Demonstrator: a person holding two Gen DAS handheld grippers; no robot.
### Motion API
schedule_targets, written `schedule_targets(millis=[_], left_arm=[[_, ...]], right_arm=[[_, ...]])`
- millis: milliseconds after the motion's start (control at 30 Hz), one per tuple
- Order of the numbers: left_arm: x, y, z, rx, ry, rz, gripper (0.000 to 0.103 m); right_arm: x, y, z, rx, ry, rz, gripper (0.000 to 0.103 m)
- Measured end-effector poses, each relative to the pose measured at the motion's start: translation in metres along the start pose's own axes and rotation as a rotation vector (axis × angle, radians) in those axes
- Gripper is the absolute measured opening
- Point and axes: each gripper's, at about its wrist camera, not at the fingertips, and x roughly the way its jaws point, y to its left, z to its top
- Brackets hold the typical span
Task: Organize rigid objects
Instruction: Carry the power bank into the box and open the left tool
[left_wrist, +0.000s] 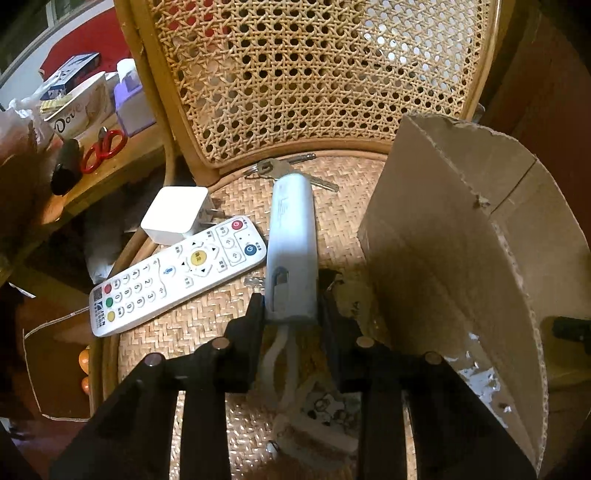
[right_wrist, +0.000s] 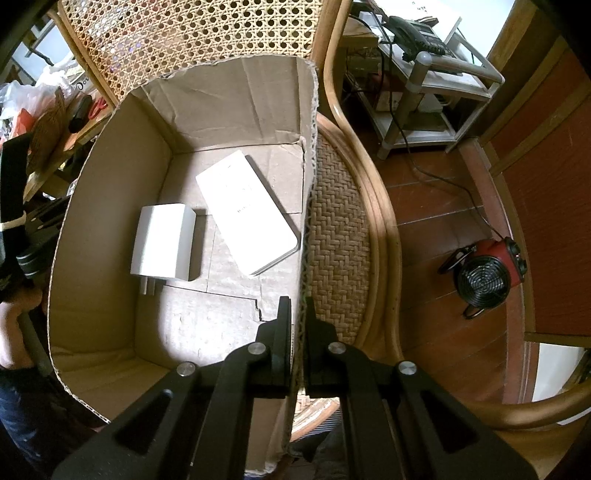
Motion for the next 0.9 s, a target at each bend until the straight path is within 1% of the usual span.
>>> schedule_targets(millis=[133,233,367,567,633,833,900], left_arm=[[-0.009,-0.002,-0.007,-0.001,0.008,0.003,0.028],[-0.018,-0.005,-0.008,-0.001,-0.007,0.005,0.028],[-0.036,-0.008,-0.004,-0.006,-0.045,0.002,0.027],[-0.069,-0.014,0.005,0.004,-0.106,0.017,0.026],[-0.076,-0.016,0.008,0.006,-0.110,0.018,0.026],[-0.083,-0.019,0.006,0.005,-0.121,0.015,0.026],[-0.086,-0.020,0.005,0.002,-0.137,0.016,0.026]], right_arm=[[0.000,0.000,0.000,-0.003,-0.001,0.004,0.006],[0.001,0.001,-0.001,-0.009,0.000,0.003,0.006],[0.001,0.000,-0.001,-0.012,-0.001,0.005,0.006],[0.001,0.002,0.000,-0.016,-0.002,0.009,0.006],[0.001,0.002,0.000,-0.021,-0.001,0.008,0.006],[0.001,0.003,0.000,-0.047,-0.001,0.012,0.006],[0.001,0.002,0.000,-0.048,-0.002,0.015,0.006]])
